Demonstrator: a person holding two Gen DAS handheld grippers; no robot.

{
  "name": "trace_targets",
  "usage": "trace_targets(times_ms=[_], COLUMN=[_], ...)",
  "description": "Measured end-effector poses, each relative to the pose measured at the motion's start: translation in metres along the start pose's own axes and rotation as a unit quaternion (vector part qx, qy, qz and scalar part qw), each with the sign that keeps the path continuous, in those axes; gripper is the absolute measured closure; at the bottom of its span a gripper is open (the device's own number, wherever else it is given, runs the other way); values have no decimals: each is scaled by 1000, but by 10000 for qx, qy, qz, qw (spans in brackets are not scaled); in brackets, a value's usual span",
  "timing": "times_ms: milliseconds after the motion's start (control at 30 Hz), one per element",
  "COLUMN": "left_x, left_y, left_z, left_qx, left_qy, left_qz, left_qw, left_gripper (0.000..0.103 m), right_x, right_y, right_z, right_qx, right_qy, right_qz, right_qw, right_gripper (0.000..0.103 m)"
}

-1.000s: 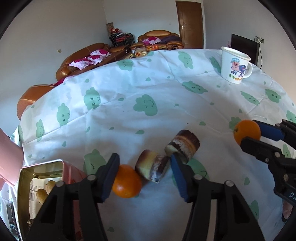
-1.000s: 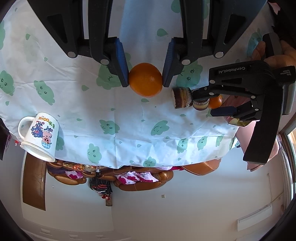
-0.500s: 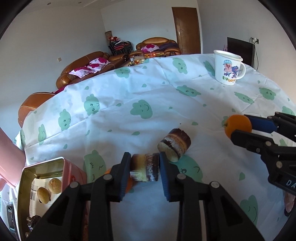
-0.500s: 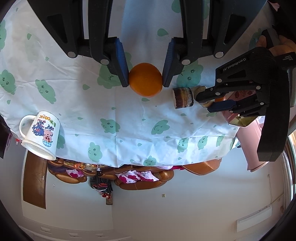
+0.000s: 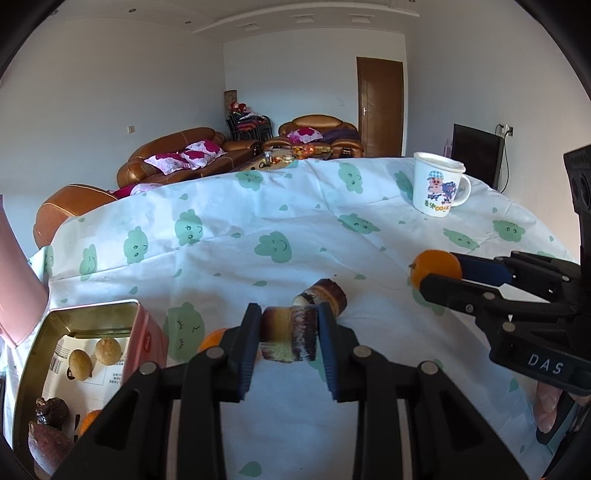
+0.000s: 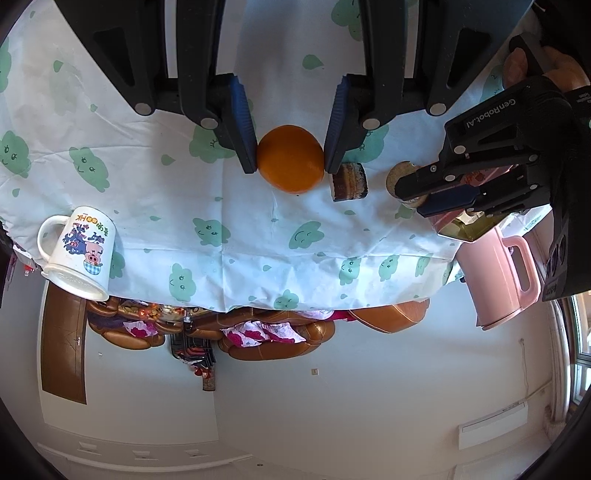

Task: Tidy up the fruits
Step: 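Carry the cake roll and orange over the tin box with both grippers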

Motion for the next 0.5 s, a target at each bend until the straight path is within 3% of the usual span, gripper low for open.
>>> trace_targets(times_ms=[500], left_x=[5], left_y=[-1], left_z=[-21], left_qx=[-435], left_qy=[302], left_qz=[-160], left_qw=[9985], left_gripper=[71], right_x=[4], right_y=[3], right_z=[-17], right_qx=[-461], right_qy=[-19], right_qz=[-147], right_qw=[9988], right_gripper=[64])
Point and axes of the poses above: each gripper's, at about its wrist camera, not at the fingertips, and z roughly the way its jaws point, x to its left, y to its top, the point moved 4 cm from there along z, roughly the way its jaws point, and after that the axes turned 2 degrees about -x, right-handed, at the moved point
